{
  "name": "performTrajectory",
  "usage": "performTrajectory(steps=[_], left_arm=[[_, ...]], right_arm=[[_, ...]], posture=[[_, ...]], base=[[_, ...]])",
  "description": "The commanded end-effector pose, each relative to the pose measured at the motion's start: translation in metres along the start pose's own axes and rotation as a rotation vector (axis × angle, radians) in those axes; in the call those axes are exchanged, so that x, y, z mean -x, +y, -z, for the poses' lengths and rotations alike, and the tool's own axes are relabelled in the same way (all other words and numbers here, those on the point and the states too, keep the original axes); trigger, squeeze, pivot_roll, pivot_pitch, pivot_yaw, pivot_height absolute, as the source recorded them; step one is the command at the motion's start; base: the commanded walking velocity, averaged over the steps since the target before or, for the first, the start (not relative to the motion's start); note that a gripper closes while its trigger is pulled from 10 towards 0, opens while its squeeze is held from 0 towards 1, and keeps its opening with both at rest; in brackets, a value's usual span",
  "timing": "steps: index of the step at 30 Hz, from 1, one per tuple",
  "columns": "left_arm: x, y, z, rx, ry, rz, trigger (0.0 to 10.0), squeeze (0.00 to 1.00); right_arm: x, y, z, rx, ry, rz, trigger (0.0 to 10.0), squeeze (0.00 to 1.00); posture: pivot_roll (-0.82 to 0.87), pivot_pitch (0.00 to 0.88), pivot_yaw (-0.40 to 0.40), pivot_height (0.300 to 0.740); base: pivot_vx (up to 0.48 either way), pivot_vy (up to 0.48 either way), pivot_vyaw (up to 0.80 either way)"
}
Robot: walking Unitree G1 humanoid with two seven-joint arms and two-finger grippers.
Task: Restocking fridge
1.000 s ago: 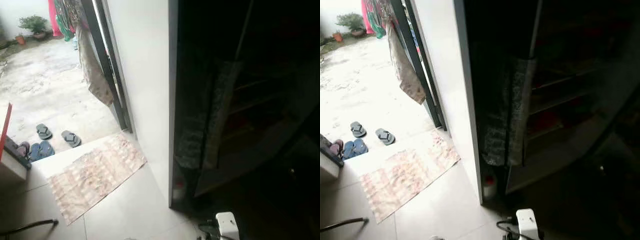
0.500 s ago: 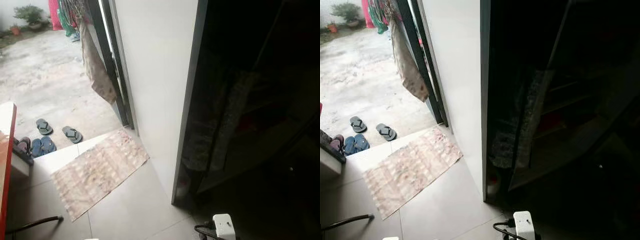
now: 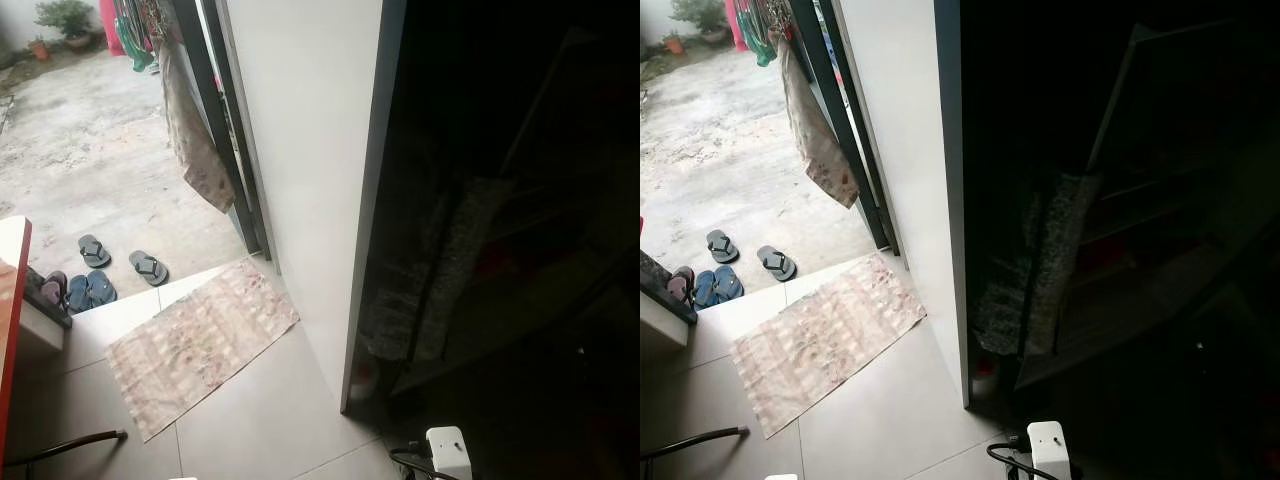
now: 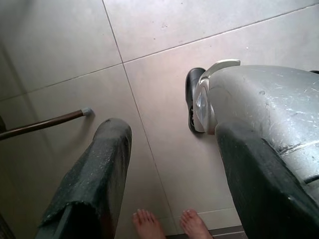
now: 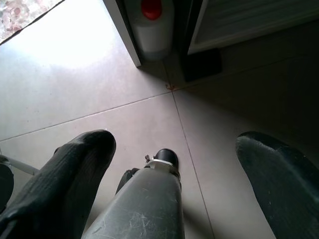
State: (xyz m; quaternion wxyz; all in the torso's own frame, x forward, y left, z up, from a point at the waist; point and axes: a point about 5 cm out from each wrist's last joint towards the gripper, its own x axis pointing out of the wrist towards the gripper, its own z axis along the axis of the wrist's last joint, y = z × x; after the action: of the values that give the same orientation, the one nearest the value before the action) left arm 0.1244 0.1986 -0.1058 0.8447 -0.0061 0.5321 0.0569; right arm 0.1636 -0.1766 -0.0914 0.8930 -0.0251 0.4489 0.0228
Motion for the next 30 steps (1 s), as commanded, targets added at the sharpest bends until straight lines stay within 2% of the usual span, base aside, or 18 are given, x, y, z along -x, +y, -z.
performTrajectory(steps=[1, 4, 6, 7, 9, 10, 11, 15, 18, 23, 25, 30], left_arm=[[0.001, 0.004, 0.009, -0.02, 0.024, -0.011, 10.0, 0.0], [0.001, 0.007, -0.006, -0.057, -0.085, -0.043, 10.0, 0.0], [0.002, 0.015, -0.017, -0.018, -0.16, -0.067, 10.0, 0.0], [0.004, 0.029, -0.02, -0.022, -0.193, -0.1, 10.0, 0.0], [0.006, 0.037, -0.022, -0.043, -0.217, -0.121, 10.0, 0.0], [0.007, 0.039, -0.025, -0.023, -0.242, -0.117, 10.0, 0.0], [0.008, 0.04, -0.029, 0.007, -0.277, -0.099, 10.0, 0.0], [0.01, 0.033, -0.045, 0.002, -0.387, -0.016, 10.0, 0.0], [0.012, 0.031, -0.056, 0.036, -0.458, 0.003, 10.0, 0.0], [0.011, 0.029, -0.056, 0.073, -0.452, 0.003, 10.0, 0.0], [0.009, 0.028, -0.052, 0.125, -0.414, 0.001, 10.0, 0.0], [0.008, 0.026, -0.052, 0.125, -0.397, 0.012, 10.0, 0.0]], right_arm=[[0.001, 0.003, 0.006, -0.017, 0.018, -0.004, 10.0, 0.0], [0.001, 0.003, 0.006, -0.026, 0.016, -0.014, 10.0, 0.0], [0.001, 0.003, 0.006, -0.038, 0.01, -0.016, 10.0, 0.0], [0.001, 0.003, 0.007, -0.027, 0.015, -0.017, 10.0, 0.0], [0.001, 0.002, 0.007, -0.003, 0.03, -0.018, 10.0, 0.0], [0.001, 0.003, 0.007, -0.011, 0.027, -0.017, 10.0, 0.0], [0.002, 0.003, 0.007, -0.024, 0.021, -0.017, 10.0, 0.0], [0.002, 0.002, 0.007, -0.035, 0.009, -0.014, 10.0, 0.0], [0.002, 0.002, 0.007, -0.034, 0.011, -0.01, 10.0, 0.0], [0.002, 0.002, 0.007, -0.032, 0.008, -0.012, 10.0, 0.0], [0.002, 0.001, 0.008, -0.029, 0.012, -0.008, 10.0, 0.0], [0.003, 0.001, 0.01, -0.056, 0.018, 0.011, 10.0, 0.0]], posture=[[0.0, 0.066, 0.049, 0.74], [0.0, 0.066, 0.049, 0.74], [0.01, 0.067, 0.048, 0.74], [0.01, 0.068, 0.047, 0.74], [0.01, 0.068, 0.047, 0.74], [0.01, 0.066, 0.047, 0.74], [0.01, 0.066, 0.047, 0.74], [0.0, 0.064, 0.046, 0.74], [0.0, 0.058, 0.045, 0.74], [0.01, 0.047, 0.044, 0.74], [0.01, 0.042, 0.044, 0.74], [0.0, 0.035, 0.046, 0.74]], base=[[0.0, 0.0, 0.0], [0.0, 0.0, 0.0], [0.0, 0.0, 0.0], [0.0, 0.0, 0.0], [0.0, 0.0, 0.0], [0.0, 0.0, 0.0], [0.0, 0.0, 0.0], [0.0, 0.0, 0.0], [0.0, 0.0, 0.0], [0.0, 0.0, 0.0], [0.0, 0.0, 0.0], [0.0, 0.13, 0.0]])
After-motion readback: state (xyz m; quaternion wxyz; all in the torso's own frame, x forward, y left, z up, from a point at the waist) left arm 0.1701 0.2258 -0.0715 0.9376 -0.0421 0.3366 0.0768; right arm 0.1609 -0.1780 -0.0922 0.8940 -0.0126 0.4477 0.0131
